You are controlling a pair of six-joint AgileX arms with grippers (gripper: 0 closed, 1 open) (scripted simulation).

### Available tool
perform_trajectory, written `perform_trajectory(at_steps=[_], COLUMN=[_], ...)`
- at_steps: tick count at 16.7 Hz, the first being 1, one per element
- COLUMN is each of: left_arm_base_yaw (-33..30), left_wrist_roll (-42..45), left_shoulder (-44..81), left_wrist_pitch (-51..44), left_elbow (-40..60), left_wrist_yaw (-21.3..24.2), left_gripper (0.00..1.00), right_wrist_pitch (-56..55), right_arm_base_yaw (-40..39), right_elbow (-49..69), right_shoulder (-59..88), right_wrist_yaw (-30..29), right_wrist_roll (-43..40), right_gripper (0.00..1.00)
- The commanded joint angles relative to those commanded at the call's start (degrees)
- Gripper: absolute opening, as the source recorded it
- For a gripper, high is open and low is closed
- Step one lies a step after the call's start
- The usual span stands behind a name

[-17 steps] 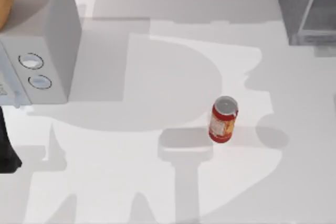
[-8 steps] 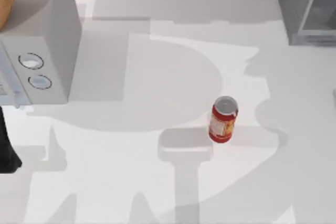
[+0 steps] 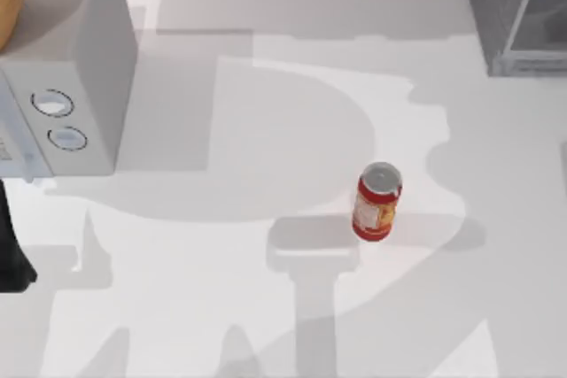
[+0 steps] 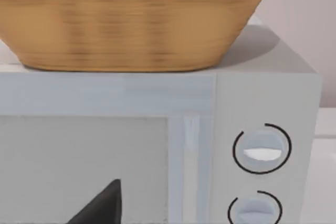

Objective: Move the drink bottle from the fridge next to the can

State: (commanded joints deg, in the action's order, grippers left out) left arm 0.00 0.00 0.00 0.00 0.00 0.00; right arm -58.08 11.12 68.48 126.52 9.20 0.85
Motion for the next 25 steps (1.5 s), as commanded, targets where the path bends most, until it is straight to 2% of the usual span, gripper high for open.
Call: perform_trajectory(at_steps=[1, 14, 25], left_arm_base_yaw=[0.0, 0.0, 0.0], left_wrist_roll=[0.0, 0.0, 0.0], left_shoulder=[0.0, 0.0, 0.0], left_wrist_pitch=[0.0, 0.0, 0.0], left_elbow=[0.0, 0.0, 0.0], left_wrist_yaw=[0.0, 0.0, 0.0], left_gripper=[1.00, 1.00, 1.00], right_wrist_pitch=[0.0, 0.0, 1.0], right_arm_base_yaw=[0.0, 0.0, 0.2], right_elbow=[0.0, 0.0, 0.3], right_shoulder=[0.0, 0.0, -1.0], right_wrist_yaw=[0.0, 0.0, 0.0], right_wrist_roll=[0.0, 0.0, 0.1], right_gripper=[1.00, 0.02, 0.00])
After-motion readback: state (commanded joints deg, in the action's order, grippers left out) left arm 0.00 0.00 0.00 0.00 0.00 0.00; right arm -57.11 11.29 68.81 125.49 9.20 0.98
